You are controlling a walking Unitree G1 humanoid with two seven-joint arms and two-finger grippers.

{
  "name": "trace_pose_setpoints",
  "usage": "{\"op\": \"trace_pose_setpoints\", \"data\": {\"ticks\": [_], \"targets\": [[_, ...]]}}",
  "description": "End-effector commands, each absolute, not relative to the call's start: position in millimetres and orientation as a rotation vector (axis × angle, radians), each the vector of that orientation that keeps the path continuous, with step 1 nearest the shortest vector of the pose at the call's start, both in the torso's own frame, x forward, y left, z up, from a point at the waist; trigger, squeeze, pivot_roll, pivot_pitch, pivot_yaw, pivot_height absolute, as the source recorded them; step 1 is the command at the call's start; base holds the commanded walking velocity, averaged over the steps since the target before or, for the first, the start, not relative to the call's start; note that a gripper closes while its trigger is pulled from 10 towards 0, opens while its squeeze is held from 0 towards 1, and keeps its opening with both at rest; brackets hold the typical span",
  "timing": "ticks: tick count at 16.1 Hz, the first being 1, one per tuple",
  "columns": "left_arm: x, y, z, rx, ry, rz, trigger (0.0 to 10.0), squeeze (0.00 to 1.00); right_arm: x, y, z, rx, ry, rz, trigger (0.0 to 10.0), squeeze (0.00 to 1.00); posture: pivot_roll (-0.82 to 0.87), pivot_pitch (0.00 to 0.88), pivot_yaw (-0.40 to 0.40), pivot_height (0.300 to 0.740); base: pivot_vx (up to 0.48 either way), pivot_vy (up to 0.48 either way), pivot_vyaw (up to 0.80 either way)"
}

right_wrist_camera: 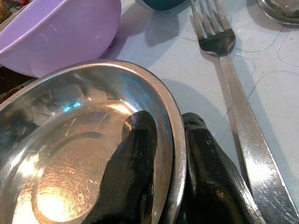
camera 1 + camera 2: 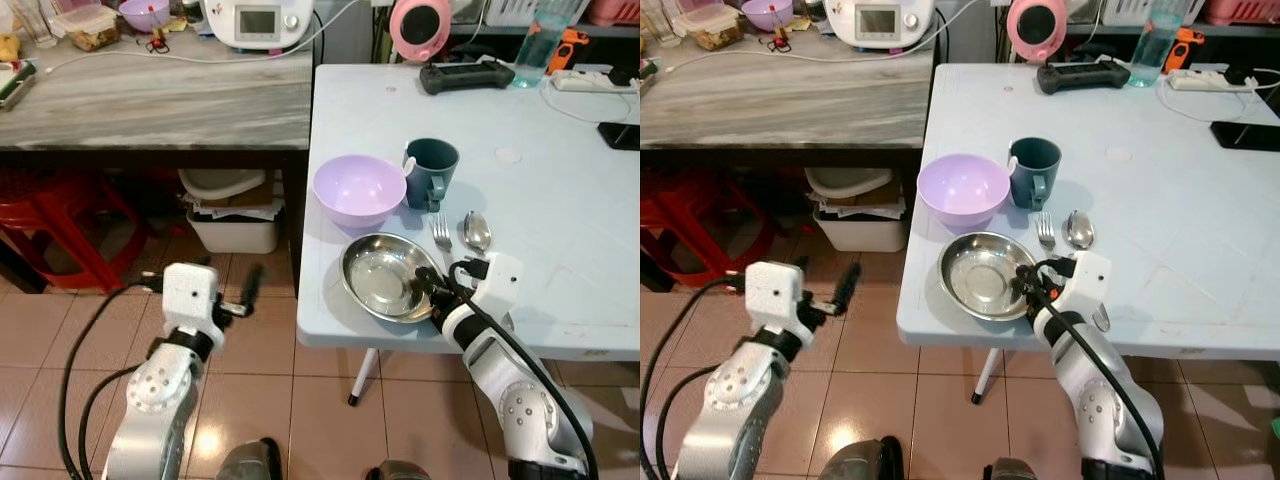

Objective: Setting the table

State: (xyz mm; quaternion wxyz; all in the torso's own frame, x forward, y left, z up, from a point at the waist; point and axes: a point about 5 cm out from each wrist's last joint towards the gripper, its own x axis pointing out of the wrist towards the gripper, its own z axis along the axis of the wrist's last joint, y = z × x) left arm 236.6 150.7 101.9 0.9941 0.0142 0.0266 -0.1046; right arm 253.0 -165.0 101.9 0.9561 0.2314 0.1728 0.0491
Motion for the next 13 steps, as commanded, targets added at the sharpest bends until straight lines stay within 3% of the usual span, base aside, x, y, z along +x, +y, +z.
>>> {"op": "trace_pose_setpoints", "data": {"ticks": [1, 13], "targets": [[236.6, 152.4, 99.5, 0.07, 0.057, -0.207, 10.0, 0.0, 250.5, -157.9, 96.1, 0.511, 0.388, 0.13, 0.0, 0.0, -0.02, 0.083, 0.041, 0.74, 0.0, 0.48, 0.0], [240.1, 145.5, 95.4, 0.069, 0.054, -0.174, 10.0, 0.0, 248.3, -159.6, 96.0, 0.513, 0.361, 0.101, 0.0, 0.0, -0.03, 0.044, 0.036, 0.74, 0.0, 0.478, 0.0]]}}
